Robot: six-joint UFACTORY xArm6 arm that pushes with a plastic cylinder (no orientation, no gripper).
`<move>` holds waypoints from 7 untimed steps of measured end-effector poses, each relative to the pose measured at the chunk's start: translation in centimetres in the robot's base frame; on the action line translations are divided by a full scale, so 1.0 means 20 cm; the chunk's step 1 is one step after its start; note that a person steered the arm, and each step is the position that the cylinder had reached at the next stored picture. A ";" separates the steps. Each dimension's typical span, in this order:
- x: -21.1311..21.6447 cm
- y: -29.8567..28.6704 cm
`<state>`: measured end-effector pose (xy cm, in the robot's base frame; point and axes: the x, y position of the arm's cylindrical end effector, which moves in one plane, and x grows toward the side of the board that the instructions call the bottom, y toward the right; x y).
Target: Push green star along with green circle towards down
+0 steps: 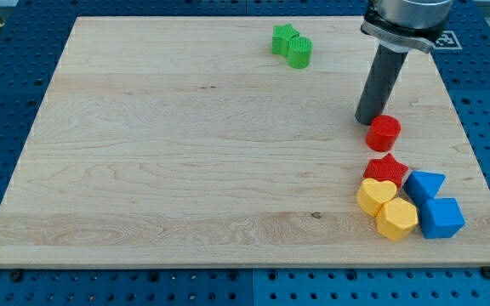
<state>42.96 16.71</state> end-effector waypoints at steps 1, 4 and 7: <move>0.10 0.00; 0.16 -0.02; -0.50 -0.74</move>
<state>32.89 1.92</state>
